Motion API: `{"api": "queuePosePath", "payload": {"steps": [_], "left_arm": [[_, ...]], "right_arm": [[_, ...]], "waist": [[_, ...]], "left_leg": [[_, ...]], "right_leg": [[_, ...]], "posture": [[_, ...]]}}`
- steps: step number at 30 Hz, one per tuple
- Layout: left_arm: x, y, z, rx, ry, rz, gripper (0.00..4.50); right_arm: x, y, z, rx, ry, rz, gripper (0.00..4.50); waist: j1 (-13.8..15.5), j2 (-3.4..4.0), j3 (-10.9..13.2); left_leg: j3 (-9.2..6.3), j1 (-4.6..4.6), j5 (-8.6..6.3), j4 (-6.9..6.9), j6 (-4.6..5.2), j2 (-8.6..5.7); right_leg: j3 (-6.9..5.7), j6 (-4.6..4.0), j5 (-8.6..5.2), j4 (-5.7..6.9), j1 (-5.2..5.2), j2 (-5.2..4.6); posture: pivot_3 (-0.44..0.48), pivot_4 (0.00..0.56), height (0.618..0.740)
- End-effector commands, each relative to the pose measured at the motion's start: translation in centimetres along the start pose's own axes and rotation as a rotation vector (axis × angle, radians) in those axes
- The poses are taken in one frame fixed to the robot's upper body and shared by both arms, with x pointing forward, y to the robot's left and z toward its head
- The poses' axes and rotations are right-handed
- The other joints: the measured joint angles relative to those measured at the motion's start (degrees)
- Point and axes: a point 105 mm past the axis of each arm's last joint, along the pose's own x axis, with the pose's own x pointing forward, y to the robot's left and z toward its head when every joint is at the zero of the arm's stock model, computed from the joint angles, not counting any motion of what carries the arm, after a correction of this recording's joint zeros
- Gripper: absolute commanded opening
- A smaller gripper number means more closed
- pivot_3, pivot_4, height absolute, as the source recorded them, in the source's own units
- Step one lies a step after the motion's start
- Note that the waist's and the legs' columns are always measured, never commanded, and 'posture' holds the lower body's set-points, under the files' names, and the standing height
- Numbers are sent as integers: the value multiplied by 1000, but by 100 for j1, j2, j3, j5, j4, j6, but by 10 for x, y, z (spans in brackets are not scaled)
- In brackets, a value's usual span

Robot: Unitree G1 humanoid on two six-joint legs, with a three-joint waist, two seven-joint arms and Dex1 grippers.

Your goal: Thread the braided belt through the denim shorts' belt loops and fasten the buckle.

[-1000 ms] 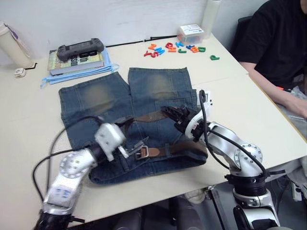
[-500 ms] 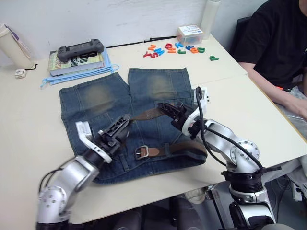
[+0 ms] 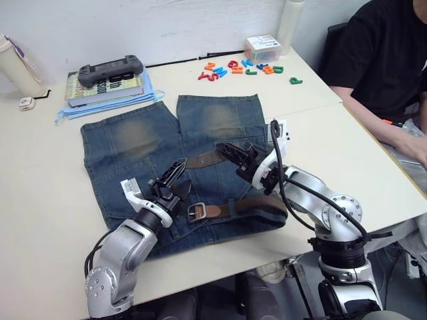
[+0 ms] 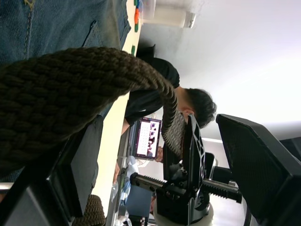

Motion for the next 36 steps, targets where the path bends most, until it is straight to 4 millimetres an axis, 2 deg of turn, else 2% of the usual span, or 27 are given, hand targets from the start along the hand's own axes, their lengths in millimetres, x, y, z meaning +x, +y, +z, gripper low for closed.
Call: {"api": "queuePosePath", "payload": {"steps": [1,7,11,12,13,18,33,34,36], "left_arm": [[1,-14,-8,18,36,-65,4245],[7,-19,-13,12,51,-63,4245],[9,-22,-11,-8,36,-68,3202],[10,-23,-11,-13,32,-68,2634],[10,-23,-11,-17,29,-69,2396],[13,-25,-9,-26,16,-63,72],[12,-33,3,3,-15,-112,24],[11,-33,6,4,-24,-118,0],[9,-34,10,8,-41,-128,0]], "right_arm": [[-2,18,-2,-11,9,77,0],[-2,22,-5,-13,23,92,0],[-2,22,-6,-13,25,93,0],[-3,23,-6,-12,25,93,0],[-3,23,-7,-12,25,93,0],[-3,23,-6,-11,22,93,0],[-3,21,-7,-58,33,74,0],[-4,21,-7,-58,36,77,1006],[-4,23,-7,-67,38,85,1822]], "waist": [[0,0,0],[1,0,0],[0,0,0],[1,0,0],[1,0,0],[3,0,0],[8,0,0],[8,0,0],[7,0,0]], "left_leg": [[0,0,0,0,0,0],[0,0,0,-1,0,1],[0,0,0,-1,0,0],[0,0,0,-1,0,1],[0,0,0,-2,0,1],[0,0,0,-2,0,1],[0,0,0,-4,0,1],[0,0,0,-4,0,1],[0,0,0,-5,0,2]], "right_leg": [[0,0,0,0,0,0],[0,0,0,-1,-1,0],[1,0,0,-2,0,0],[0,0,0,-3,0,1],[0,0,0,-3,0,1],[1,0,0,-5,0,1],[0,1,0,-8,0,1],[1,1,0,-8,0,1],[0,1,0,-9,0,2]], "posture": [[0,150,730],[0,150,730],[0,150,730],[0,150,730],[0,150,730],[0,150,730],[0,150,730],[0,150,730],[0,150,730]]}}
